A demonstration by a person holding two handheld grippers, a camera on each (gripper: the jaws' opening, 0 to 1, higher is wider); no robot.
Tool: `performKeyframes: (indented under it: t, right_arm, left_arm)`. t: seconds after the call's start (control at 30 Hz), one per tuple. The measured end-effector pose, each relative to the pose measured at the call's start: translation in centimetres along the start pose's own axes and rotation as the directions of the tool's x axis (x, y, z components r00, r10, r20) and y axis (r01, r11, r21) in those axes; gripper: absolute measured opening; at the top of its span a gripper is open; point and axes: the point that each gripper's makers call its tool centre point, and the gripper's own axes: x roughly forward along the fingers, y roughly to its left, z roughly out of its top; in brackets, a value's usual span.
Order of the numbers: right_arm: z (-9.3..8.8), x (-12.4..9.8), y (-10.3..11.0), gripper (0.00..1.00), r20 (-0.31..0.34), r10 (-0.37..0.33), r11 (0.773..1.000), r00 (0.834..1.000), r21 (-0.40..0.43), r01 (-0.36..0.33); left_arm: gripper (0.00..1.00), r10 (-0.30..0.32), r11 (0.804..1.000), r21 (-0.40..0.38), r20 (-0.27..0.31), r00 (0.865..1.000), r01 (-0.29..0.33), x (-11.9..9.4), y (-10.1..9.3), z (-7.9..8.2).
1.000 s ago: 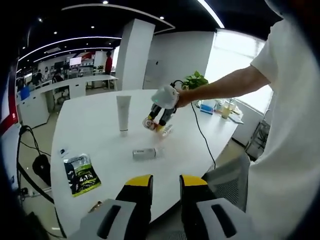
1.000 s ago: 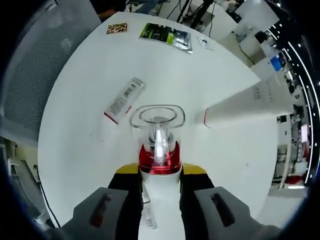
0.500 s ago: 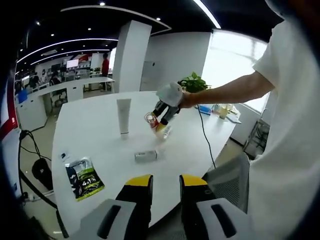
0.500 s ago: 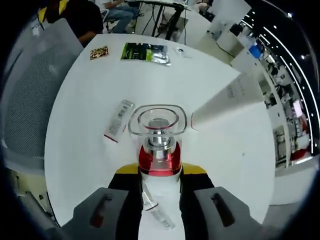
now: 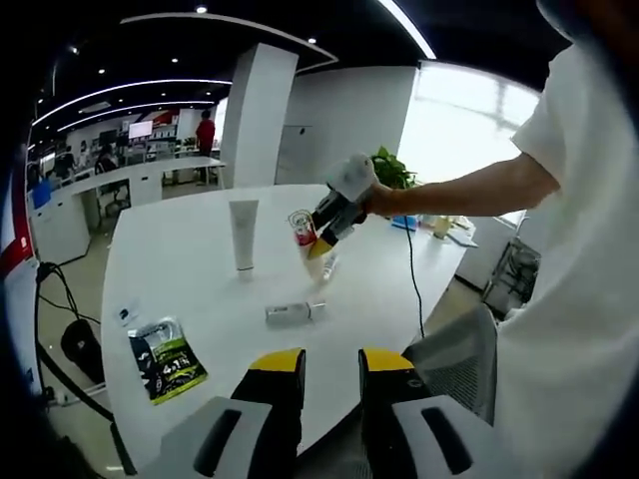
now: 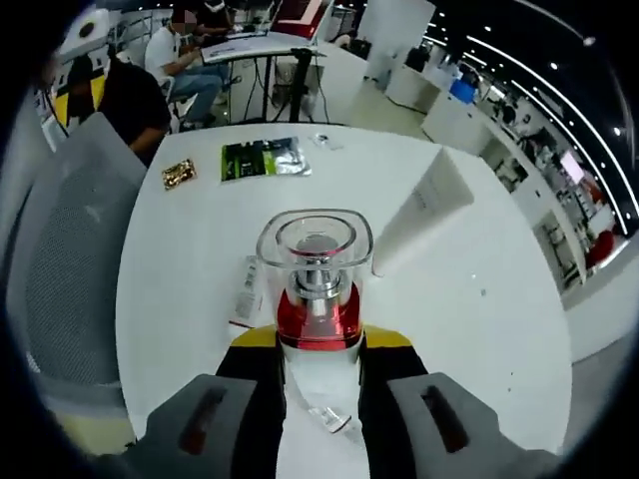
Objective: Arrange the skincare products in the storage area until every visible bottle or jar stands upright without overlapping.
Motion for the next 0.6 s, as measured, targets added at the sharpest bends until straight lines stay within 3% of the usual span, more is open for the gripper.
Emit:
performKeyframes:
  t: [0.3, 0.5, 0.6]
  right_arm:
    - [1.7, -2.2, 0.0, 0.24, 0.136, -0.052, 0.981, 0.989, 0.193, 0.025]
    - [3.0, -3.9, 0.5, 0.24, 0.236, -0.072, 0.937, 0.969, 0.348, -0.016]
    - [4.1, -5.1, 0.7, 0.24, 0.305, -0.093, 0.905, 0.948, 0.422, -0.047]
  left_arm:
    - [0.22, -0.023, 1.0, -0.006, 0.019, 1.0, 0.023, 0.1, -0.7, -0.3]
    - [0.22, -0.035, 0.999, -0.013, 0.032, 0.999, 0.036, 0.3, -1.1, -0.1]
    - [0.22, -0.04, 0.999, -0.017, 0.045, 0.998, 0.041, 0.4, -1.0, 0.3]
